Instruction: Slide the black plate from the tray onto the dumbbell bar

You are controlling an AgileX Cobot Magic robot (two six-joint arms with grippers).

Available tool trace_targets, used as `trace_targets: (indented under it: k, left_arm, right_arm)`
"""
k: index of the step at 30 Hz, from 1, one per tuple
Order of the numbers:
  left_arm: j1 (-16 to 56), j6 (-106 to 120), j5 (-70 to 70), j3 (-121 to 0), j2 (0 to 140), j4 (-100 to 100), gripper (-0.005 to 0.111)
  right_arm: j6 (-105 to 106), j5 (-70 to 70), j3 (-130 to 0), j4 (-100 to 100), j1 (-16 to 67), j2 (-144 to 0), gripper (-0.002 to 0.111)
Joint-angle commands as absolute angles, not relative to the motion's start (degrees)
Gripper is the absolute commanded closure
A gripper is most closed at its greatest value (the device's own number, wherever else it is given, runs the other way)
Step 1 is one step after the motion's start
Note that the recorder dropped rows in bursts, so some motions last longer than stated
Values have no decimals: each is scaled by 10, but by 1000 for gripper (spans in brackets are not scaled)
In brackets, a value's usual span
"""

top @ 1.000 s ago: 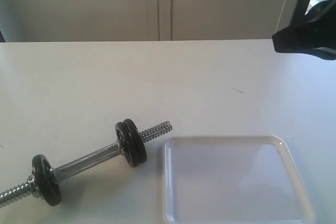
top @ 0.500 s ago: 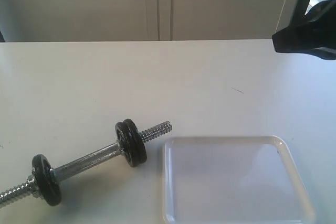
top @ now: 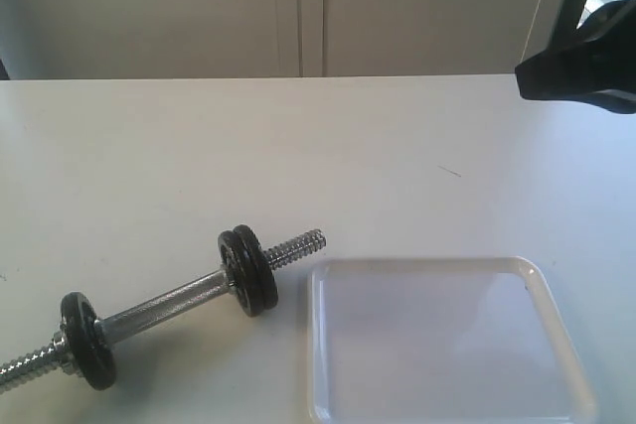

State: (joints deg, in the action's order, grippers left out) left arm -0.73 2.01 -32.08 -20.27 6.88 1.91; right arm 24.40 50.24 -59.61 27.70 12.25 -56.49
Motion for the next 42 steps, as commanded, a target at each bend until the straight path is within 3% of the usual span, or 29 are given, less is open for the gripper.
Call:
trace_targets:
  k: [1, 8, 22, 42]
  left_arm:
    - [-9, 15, -317, -200, 55, 23, 107]
    - [-10, 15, -294, -182, 0, 23, 107]
    - [-10, -4, -165, 0, 0, 79, 107]
    - [-2, 0, -120, 0, 0, 130, 107]
  right_arm:
    - [241, 498, -593, 273, 120, -561, 108]
    - [241, 497, -593, 273, 120, -561, 108]
    - [246, 497, -593, 273, 120, -561, 108]
    - [246, 496, -593, 273, 120, -561, 108]
